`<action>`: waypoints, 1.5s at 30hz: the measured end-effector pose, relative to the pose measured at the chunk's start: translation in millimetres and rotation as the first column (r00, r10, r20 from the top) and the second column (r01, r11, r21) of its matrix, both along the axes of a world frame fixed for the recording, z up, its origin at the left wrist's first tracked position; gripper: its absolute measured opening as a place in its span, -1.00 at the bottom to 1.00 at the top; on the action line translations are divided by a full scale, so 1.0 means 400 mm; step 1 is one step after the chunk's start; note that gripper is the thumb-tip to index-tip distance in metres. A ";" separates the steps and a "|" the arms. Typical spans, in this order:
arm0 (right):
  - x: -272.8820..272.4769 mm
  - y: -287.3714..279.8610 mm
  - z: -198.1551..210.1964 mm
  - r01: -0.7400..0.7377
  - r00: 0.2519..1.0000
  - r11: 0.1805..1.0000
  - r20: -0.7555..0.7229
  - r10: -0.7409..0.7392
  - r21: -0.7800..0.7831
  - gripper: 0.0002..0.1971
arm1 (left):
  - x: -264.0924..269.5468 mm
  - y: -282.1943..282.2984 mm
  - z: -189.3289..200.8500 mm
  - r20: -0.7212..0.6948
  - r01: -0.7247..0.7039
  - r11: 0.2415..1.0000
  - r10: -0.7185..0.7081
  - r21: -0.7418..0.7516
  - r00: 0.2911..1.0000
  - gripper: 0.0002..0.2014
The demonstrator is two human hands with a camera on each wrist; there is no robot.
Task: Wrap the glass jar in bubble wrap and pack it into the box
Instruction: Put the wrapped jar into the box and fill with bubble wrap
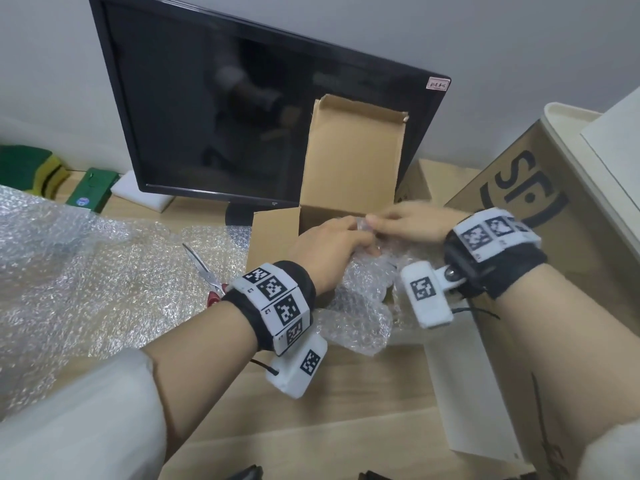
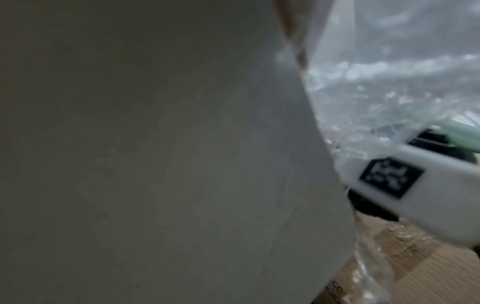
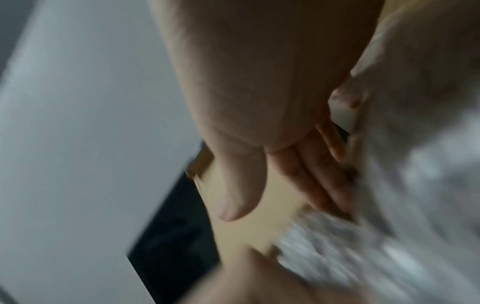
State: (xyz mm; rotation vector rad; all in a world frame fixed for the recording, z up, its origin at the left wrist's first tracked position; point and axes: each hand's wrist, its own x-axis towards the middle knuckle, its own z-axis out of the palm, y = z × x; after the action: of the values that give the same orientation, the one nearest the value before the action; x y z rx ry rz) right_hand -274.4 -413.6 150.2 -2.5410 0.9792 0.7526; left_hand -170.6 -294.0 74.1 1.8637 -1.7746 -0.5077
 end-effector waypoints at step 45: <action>-0.129 0.233 0.105 0.429 0.137 0.896 0.972 -0.192 0.117 -0.46 | -0.026 0.055 0.058 0.509 0.142 0.963 -0.242 0.229 0.826 -0.69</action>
State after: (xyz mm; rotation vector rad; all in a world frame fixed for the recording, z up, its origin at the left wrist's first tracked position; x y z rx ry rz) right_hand -326.0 -320.5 192.2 -2.0481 0.9738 -1.1194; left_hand -180.9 -272.1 97.1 2.1057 -2.3698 -0.2323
